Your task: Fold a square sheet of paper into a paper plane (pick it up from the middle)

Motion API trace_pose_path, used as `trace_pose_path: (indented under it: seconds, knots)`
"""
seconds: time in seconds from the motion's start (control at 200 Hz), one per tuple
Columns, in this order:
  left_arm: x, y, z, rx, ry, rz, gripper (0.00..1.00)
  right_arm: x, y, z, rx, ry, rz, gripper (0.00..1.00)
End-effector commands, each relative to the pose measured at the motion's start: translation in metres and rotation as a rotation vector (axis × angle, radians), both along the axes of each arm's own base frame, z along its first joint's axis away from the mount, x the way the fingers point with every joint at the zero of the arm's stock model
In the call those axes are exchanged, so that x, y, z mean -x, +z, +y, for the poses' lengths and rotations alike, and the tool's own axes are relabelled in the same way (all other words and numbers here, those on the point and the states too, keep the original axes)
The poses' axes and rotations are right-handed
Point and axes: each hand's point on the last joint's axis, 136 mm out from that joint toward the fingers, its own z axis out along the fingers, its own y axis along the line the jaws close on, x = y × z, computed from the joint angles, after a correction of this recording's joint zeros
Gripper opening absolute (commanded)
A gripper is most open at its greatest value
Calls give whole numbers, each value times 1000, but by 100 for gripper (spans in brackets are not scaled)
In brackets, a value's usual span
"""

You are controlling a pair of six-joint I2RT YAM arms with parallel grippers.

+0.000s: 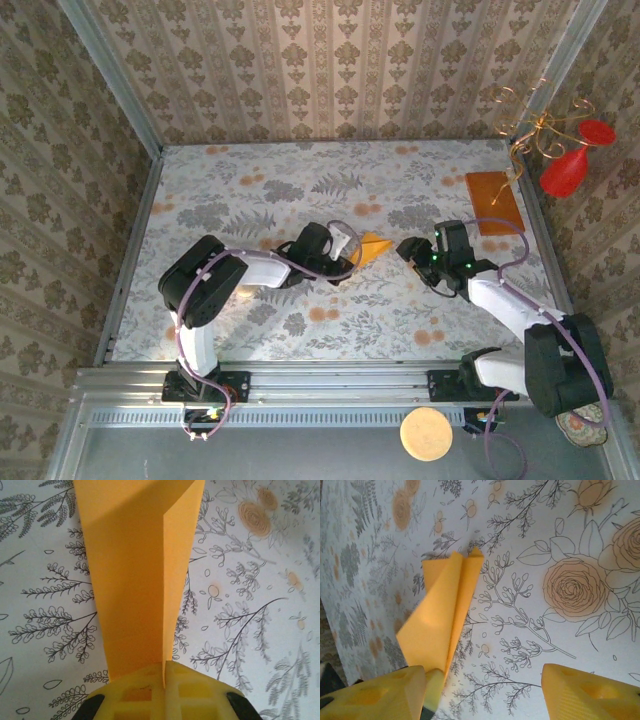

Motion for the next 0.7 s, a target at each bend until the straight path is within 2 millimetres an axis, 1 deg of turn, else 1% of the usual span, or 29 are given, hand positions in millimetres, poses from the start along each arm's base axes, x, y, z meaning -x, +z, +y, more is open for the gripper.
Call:
trace_pose_path:
  seconds: [0.0,0.125,0.24,0.265,0.28,0.43,0.565,0.695]
  knots:
    - [14,-2,-7,21,1,200,4,-1,-3,12,36,161,-57,64]
    - [15,-1,-9,33,22,273,3,-7,-2,25,41,253,-78,66]
    - [11,1,-11,64,48,330,3,-12,-6,35,86,313,-61,67]
    - [11,2,-12,70,54,341,2,-14,-3,37,96,324,-68,67]
    - [10,2,-12,72,59,347,2,-13,-10,39,105,333,-45,67]
    - [9,1,-13,91,91,401,2,-16,-21,49,186,395,10,69]
    - [8,-4,-11,95,120,430,2,-15,-36,53,238,412,69,71]
    - [8,-8,-11,110,137,461,2,-17,-43,58,268,430,94,71]
